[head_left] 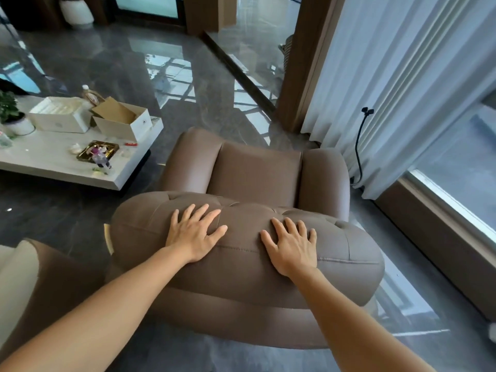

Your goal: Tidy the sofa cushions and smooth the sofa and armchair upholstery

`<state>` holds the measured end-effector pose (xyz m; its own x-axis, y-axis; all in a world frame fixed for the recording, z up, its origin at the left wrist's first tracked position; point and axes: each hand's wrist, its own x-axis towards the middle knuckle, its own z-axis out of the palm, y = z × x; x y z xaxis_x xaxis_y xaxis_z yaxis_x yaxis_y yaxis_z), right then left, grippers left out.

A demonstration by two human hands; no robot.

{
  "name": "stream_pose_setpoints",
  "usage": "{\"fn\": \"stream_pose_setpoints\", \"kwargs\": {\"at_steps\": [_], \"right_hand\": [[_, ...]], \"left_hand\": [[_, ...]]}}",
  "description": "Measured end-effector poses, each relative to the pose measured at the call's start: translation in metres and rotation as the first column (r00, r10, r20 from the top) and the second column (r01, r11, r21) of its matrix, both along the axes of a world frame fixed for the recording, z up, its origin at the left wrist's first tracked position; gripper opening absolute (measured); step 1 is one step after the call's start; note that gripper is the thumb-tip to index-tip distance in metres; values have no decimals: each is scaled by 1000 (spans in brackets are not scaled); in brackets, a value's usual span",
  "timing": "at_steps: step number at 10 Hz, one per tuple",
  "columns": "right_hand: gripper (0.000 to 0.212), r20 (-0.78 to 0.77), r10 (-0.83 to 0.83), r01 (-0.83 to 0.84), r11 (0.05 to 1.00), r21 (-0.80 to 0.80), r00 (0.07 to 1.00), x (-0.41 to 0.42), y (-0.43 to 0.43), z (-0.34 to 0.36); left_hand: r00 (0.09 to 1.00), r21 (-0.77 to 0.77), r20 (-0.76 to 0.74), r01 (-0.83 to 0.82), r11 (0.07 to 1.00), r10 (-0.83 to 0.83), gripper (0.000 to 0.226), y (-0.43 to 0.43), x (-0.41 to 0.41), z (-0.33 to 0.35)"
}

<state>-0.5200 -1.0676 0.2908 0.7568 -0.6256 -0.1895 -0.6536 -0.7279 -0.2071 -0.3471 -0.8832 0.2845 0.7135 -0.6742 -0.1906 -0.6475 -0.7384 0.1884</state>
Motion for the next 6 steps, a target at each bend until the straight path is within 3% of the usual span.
{"fn": "stream_pose_setpoints", "kwargs": {"at_steps": [2,4,5,6], "right_hand": [[82,-4,-10,10,999,34,1000,2,16,4],[78,-121,72,-62,995,80,990,5,-10,41],[66,-299,181,-116,968,224,937,23,-24,59],[54,-364,203,-75,939,336,909,33,-39,96]], "left_hand": [[1000,62,-2,-24,998,24,70,9,-3,6],[999,138,7,50,989,-52,68,-15,3,43],[995,285,-57,90,954,-77,60,-16,15,56],[985,351,-144,142,926,-97,46,-36,24,91]]}}
